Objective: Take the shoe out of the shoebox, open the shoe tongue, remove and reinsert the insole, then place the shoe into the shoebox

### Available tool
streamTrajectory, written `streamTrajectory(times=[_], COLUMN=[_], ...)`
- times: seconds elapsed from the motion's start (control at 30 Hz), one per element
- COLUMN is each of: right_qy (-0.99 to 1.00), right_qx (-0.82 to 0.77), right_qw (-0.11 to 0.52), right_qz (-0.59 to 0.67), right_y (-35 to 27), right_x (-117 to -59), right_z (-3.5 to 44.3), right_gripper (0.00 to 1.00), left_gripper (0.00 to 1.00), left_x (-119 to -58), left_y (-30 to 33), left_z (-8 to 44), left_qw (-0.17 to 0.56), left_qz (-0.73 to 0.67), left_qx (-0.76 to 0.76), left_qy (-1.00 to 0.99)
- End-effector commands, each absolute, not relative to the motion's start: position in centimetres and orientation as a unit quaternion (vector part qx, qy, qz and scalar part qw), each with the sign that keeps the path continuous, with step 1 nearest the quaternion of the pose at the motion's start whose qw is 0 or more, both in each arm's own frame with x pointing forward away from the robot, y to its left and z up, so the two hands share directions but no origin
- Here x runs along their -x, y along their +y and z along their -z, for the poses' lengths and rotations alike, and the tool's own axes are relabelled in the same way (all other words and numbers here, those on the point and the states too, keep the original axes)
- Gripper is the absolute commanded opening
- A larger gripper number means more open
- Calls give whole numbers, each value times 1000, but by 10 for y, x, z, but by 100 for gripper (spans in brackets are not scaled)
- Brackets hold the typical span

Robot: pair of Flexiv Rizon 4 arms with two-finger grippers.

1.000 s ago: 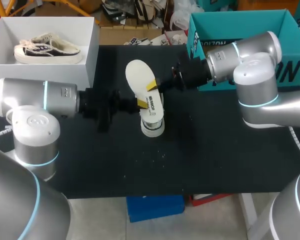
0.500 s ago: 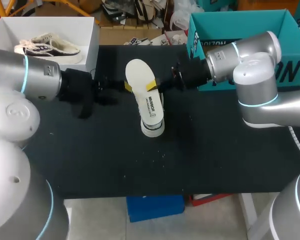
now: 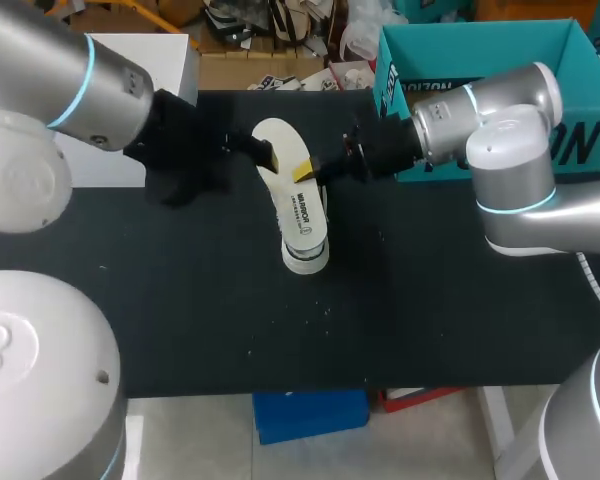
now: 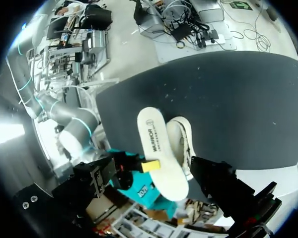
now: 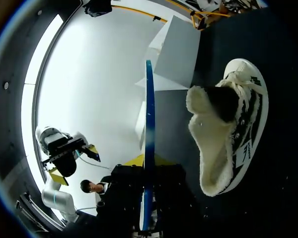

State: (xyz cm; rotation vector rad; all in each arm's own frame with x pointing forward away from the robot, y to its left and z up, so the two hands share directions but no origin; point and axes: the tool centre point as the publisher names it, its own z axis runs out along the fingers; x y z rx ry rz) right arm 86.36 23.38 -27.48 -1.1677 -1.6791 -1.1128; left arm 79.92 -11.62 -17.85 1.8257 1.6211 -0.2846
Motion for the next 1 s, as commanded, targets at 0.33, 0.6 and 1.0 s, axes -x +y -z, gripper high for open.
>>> streamTrajectory(times=[0.33,0.6,1.0], right_qy=[-662,-662,-662], right_qx=[461,461,461], right_qw=[396,396,396], right_qz=[439,439,439], right_y=[235,235,235], right_x=[-864,-864,-864], right_z=[276,276,276], right_gripper=[0,0,0], left_gripper=[100,100,100], left_x=[-807,-800,-797], left_y=[-135,-142,-159], left_z=[173,187,217], left_qw=[155,108,106], left_qz=[-24,-30,-11], left_qx=[-688,-656,-661], left_qy=[709,747,742])
